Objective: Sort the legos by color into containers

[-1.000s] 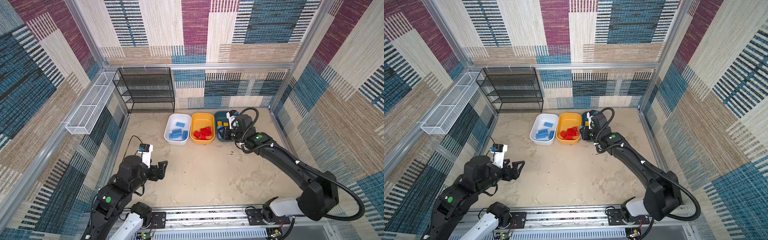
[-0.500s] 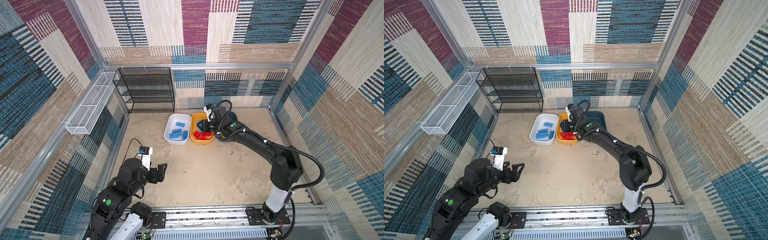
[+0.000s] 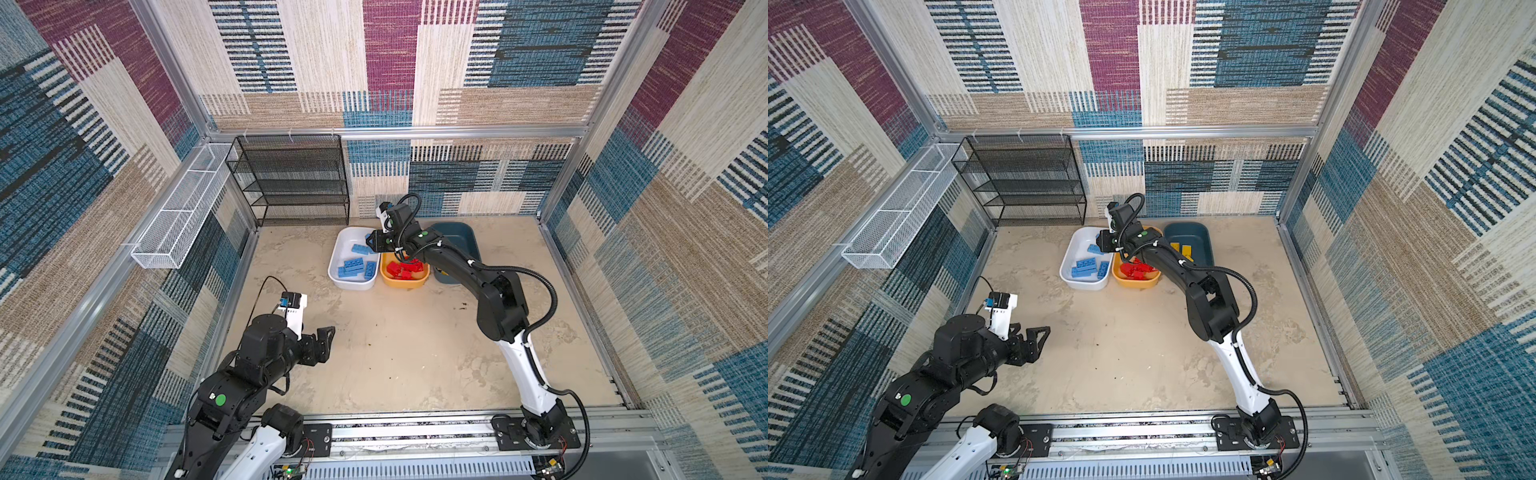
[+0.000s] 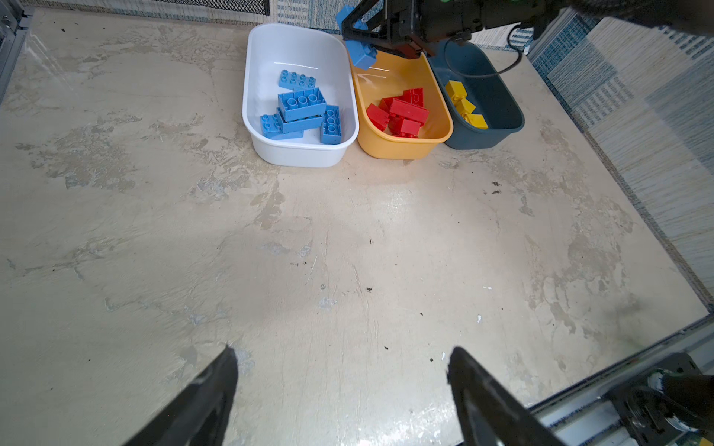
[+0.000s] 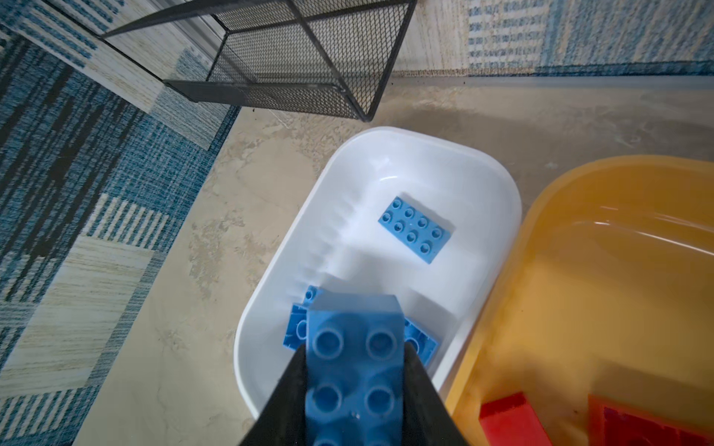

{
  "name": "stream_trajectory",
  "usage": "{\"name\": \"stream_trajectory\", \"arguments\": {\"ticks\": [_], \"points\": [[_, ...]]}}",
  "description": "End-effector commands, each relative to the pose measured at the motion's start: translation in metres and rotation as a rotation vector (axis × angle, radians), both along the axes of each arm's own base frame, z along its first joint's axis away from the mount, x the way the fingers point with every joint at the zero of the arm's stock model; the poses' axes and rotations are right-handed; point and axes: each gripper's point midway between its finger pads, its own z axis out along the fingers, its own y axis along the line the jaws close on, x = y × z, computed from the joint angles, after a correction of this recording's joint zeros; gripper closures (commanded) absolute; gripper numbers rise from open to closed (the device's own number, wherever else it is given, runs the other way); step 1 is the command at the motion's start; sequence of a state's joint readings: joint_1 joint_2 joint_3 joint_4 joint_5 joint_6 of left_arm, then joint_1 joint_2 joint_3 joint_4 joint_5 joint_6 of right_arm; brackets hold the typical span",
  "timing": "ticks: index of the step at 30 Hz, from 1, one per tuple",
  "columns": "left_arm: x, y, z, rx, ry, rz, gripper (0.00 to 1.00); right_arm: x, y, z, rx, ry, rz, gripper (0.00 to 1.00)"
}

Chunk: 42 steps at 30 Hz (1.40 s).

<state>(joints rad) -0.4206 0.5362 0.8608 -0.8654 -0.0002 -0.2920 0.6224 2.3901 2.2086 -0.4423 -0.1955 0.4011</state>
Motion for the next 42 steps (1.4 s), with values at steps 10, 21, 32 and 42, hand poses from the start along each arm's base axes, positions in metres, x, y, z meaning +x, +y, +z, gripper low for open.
{"name": "stream_trajectory", "arguments": {"ticks": [10, 21, 32, 42], "points": [[0.005, 0.0, 0.002, -0.001, -0.017, 0.011, 0.14, 0.013, 0.018, -0.029, -0.014, 0.026, 0.032, 0.58], [0.009, 0.015, -0.001, 0.038, -0.014, 0.093, 0.12, 0.003, 0.004, 0.016, -0.028, -0.055, 0.031, 0.34], [0.026, 0.035, -0.009, 0.113, 0.032, 0.219, 0.08, -0.066, -0.105, 0.091, -0.032, -0.322, -0.127, 0.0], [0.063, 0.071, -0.03, 0.265, 0.037, 0.439, 0.01, -0.139, -0.287, 0.063, -0.064, -0.502, -0.514, 0.0]]}}
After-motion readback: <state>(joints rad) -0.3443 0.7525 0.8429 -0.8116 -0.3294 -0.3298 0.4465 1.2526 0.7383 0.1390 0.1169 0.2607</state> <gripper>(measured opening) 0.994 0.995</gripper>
